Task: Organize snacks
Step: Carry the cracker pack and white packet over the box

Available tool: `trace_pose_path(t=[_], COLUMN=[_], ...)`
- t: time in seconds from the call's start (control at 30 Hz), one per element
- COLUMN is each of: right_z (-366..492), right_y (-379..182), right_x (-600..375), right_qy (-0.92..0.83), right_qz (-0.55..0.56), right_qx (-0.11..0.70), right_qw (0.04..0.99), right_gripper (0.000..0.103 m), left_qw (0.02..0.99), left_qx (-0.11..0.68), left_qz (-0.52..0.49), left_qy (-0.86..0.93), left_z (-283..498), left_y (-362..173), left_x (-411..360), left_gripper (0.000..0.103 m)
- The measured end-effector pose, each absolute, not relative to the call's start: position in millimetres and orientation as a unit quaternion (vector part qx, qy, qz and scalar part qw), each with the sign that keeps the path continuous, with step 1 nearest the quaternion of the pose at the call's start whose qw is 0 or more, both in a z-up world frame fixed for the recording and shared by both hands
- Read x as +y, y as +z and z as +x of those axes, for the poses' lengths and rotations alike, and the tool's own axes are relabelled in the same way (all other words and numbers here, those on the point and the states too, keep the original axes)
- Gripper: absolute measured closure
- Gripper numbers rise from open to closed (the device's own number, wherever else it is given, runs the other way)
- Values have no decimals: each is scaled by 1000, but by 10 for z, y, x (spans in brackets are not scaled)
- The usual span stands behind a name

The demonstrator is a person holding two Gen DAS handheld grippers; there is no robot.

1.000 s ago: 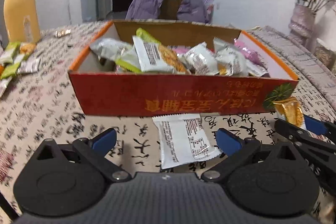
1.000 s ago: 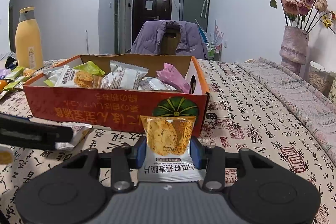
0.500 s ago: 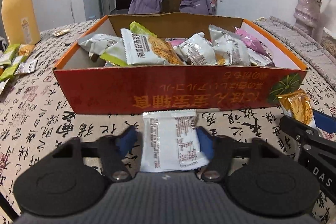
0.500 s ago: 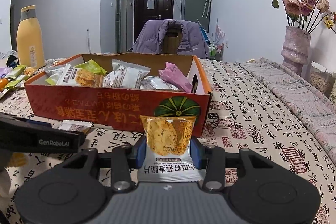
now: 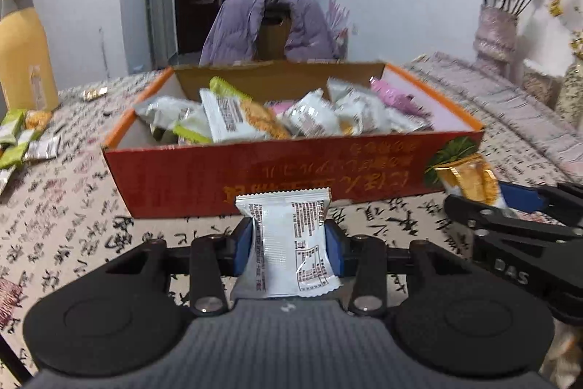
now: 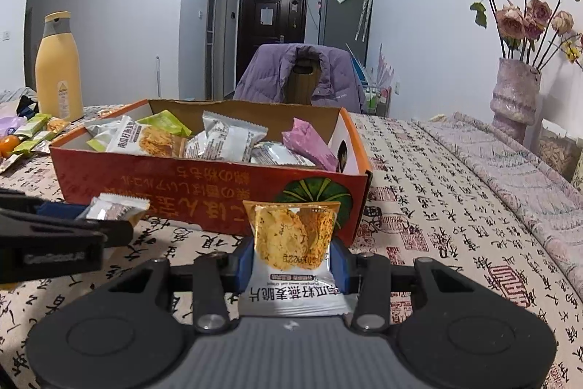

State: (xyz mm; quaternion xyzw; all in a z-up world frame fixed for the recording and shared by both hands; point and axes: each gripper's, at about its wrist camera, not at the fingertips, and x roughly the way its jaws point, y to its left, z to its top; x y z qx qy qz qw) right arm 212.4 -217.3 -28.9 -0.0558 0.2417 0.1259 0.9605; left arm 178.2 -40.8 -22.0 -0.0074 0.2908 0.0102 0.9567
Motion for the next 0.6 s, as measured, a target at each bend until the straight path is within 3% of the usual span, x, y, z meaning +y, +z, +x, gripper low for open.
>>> trace_pose_path(t=[0.6], right_z=[2203], right_y=[221], right_x=[-2048], right_qy=[153], right_qz=[-51], right_qx=[175], right_qw=[971], right_gripper=[61], left_qw=[981], left_qx=[193], left_qz=[-27], left_qy=[-4], left_z=[1720], left_y=[399], left_x=[-266], left_gripper=[61])
